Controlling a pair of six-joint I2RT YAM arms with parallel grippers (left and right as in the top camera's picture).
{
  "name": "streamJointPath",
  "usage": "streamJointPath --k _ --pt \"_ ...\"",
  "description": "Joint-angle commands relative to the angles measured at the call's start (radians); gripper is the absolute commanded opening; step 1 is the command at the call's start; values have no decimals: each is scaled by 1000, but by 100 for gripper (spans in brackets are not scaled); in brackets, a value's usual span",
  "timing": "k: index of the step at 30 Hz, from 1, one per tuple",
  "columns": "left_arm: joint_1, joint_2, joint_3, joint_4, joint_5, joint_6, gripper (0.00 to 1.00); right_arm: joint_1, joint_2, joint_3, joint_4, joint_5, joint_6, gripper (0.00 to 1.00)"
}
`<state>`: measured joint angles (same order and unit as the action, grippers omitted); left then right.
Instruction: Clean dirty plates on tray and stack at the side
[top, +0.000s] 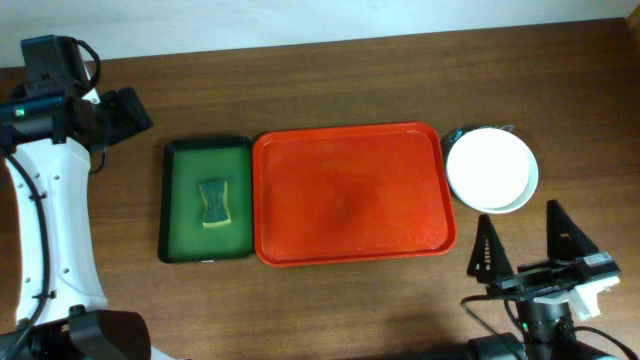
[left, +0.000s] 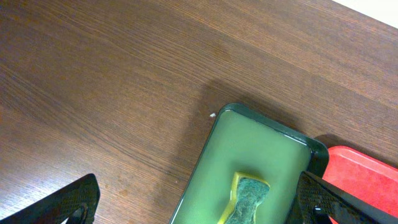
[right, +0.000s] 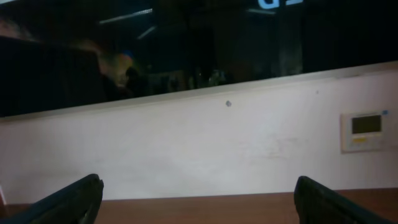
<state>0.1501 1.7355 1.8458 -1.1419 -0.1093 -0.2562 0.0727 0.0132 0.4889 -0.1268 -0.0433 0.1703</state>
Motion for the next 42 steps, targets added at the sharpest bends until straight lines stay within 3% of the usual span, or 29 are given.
streamJointPath --k 1,8,14,21,29,42 --pt "-1 4 2 -1 -4 -13 99 64 -9 -158 194 6 -10 98" --pt "-1 4 2 -1 -4 -13 99 55 -9 -330 290 4 -10 98" --pt "-1 4 2 -1 -3 -13 99 -23 -9 -463 477 30 -10 98" --pt "-1 4 2 -1 -3 -13 99 -22 -9 -483 50 82 -10 98" --pt "-1 4 2 -1 -3 -13 99 -20 -9 -483 48 13 -190 99" --pt "-1 4 2 -1 -4 -13 99 -20 -9 -483 49 14 -189 98"
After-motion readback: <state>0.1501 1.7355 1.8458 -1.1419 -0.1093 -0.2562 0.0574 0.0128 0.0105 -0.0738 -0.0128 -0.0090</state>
